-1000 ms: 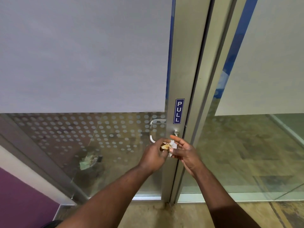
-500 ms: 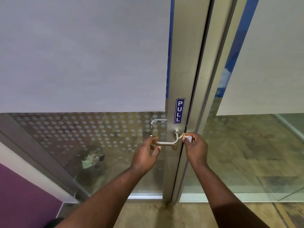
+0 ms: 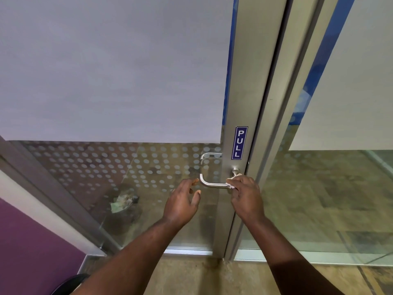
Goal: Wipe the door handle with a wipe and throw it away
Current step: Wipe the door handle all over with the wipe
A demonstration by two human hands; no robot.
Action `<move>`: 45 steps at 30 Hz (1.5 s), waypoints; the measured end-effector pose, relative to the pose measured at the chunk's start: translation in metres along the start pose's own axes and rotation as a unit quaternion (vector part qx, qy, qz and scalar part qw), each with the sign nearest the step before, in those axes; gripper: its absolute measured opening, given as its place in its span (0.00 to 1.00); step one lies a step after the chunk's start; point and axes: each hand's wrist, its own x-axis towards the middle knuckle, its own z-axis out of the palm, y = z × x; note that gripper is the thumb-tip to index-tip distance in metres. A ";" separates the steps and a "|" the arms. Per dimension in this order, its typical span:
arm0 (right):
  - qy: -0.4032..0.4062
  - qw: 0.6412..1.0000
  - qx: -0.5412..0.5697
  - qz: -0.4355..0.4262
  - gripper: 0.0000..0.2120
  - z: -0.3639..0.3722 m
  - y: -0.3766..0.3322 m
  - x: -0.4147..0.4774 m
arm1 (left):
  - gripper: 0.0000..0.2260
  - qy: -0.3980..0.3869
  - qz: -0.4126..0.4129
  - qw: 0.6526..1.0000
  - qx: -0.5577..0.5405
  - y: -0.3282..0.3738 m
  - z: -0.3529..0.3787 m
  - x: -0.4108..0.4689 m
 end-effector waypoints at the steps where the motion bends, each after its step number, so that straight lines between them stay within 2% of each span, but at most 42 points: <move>1: 0.002 0.999 -0.029 -0.027 0.18 0.001 -0.003 -0.002 | 0.16 0.004 -0.004 1.000 0.001 -0.002 -0.001 0.000; 11: -0.082 0.992 -0.012 -0.099 0.12 0.036 -0.052 0.017 | 0.16 0.030 -0.011 0.999 0.020 -0.017 -0.016 -0.005; 18: -0.073 0.988 -0.067 -0.121 0.14 0.055 -0.070 0.018 | 0.16 0.040 -0.019 0.998 0.038 -0.026 -0.028 -0.007; 22: -0.050 0.989 -0.041 -0.131 0.15 0.043 -0.049 0.002 | 0.16 0.036 -0.025 0.998 0.037 -0.025 -0.030 -0.005; 24: -0.029 0.994 -0.012 -0.109 0.13 0.033 -0.033 -0.007 | 0.16 0.035 -0.024 0.998 0.039 -0.023 -0.028 -0.005; 27: 0.010 0.998 0.054 -0.027 0.11 0.023 -0.010 -0.017 | 0.16 0.037 -0.017 0.999 0.032 -0.018 -0.022 -0.005; 32: 0.078 0.981 0.133 0.116 0.13 0.022 0.012 -0.015 | 0.16 0.018 -0.001 0.999 0.031 -0.012 -0.011 -0.008; 34: 0.127 0.965 0.163 0.161 0.16 0.023 0.019 -0.011 | 0.16 0.012 0.010 0.999 0.035 -0.012 -0.010 -0.010; 36: 0.157 0.946 0.196 0.203 0.12 0.024 0.024 -0.003 | 0.17 0.009 0.014 0.999 0.038 -0.013 -0.011 -0.011; 38: 0.153 0.911 0.267 0.275 0.09 0.027 0.027 0.009 | 0.17 0.008 0.008 0.999 0.043 -0.015 -0.013 -0.013; 41: 0.139 0.808 0.422 0.387 0.11 0.036 0.024 0.020 | 0.16 0.013 0.002 0.999 0.045 -0.018 -0.015 -0.016; 45: 0.106 0.664 0.605 0.427 0.12 0.041 0.013 0.011 | 0.16 0.013 -0.005 0.999 0.044 -0.021 -0.018 -0.017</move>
